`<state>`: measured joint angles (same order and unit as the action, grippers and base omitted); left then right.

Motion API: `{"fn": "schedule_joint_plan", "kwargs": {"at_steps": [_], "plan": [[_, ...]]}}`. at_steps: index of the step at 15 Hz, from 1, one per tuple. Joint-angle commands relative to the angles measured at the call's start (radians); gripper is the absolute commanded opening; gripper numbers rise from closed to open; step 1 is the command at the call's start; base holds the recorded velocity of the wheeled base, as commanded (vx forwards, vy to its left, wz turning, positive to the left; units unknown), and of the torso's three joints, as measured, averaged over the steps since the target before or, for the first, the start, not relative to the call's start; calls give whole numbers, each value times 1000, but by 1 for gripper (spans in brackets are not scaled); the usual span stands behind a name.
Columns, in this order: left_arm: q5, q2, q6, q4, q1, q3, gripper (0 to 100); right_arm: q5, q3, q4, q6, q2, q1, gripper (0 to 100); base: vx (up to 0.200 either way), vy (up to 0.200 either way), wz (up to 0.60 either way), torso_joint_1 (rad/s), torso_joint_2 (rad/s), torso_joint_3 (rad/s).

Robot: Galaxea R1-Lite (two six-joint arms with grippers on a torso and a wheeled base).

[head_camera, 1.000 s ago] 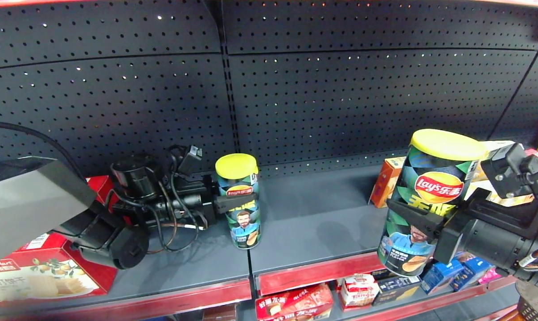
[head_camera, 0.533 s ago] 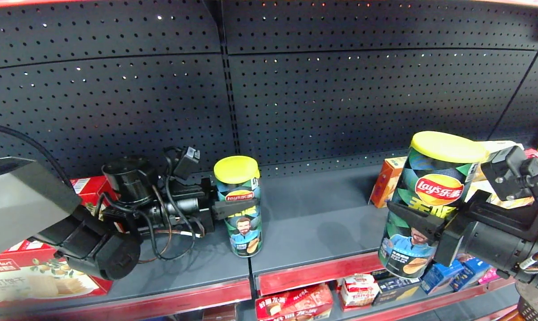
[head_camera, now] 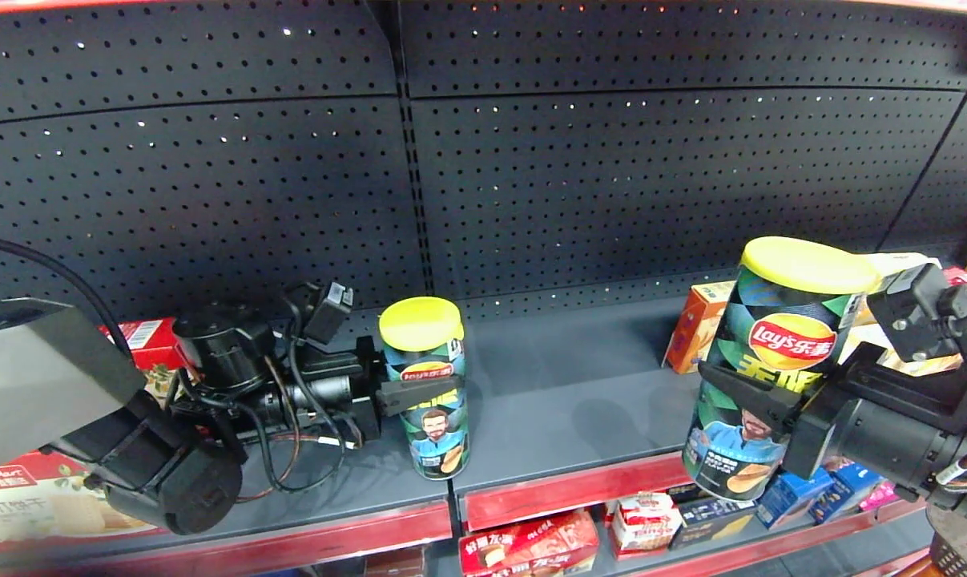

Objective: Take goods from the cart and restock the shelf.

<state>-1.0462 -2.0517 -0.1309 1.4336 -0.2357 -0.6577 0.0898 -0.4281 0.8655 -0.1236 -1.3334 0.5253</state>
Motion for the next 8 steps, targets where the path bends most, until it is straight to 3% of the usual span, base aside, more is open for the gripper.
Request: {"fn": "schedule_joint_plan", "kwargs": {"at_steps": [1, 8], "plan": [[0, -2, -1, 1, -5, 0, 0, 1, -1, 1, -1, 0, 1, 0, 0, 0, 0, 0, 0, 0], [0, -24, 0, 2, -7, -10, 0, 1, 0, 1, -1, 0, 1, 0, 0, 0, 0, 0, 0, 0]]}}
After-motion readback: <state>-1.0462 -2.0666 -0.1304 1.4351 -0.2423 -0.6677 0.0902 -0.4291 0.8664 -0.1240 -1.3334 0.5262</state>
